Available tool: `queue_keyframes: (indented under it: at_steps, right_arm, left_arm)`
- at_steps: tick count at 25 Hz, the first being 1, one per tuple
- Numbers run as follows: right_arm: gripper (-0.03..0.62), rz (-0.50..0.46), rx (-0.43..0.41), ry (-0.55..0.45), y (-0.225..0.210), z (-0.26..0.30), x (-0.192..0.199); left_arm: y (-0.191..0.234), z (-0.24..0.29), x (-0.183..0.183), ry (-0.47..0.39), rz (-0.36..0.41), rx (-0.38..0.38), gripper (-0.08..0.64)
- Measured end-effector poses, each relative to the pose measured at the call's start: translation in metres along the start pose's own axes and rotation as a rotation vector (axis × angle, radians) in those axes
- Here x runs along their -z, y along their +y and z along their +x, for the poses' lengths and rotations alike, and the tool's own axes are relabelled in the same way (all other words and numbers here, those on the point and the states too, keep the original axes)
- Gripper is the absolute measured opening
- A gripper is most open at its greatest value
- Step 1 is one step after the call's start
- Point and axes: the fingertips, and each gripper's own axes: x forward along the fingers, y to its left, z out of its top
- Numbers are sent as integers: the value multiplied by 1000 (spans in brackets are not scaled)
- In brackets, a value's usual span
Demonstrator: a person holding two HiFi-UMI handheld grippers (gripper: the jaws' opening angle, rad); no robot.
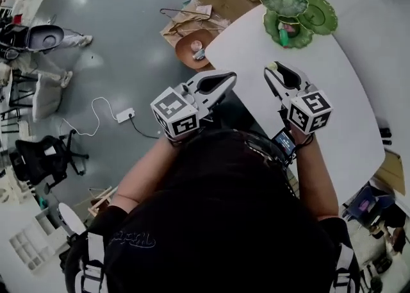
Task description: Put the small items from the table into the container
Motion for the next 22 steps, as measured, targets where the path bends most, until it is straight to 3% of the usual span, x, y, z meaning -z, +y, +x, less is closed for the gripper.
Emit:
queue_keyframes:
  at_steps: [6, 12, 17, 22]
  right_arm:
    - [144, 80, 204, -49, -47, -19, -3]
    - [144, 162, 407, -122, -61, -25, -13]
    - [144, 242, 527, -194, -54, -17, -17]
    - [144, 288, 585, -229, -40, -6, -17]
  left_arm:
    - [11, 63, -6, 100, 22, 259, 3]
    - [29, 82, -26, 185, 77, 483, 3]
    - [51, 72, -35, 223, 82, 592, 4]
    - [76, 54, -34, 242, 53, 621, 3]
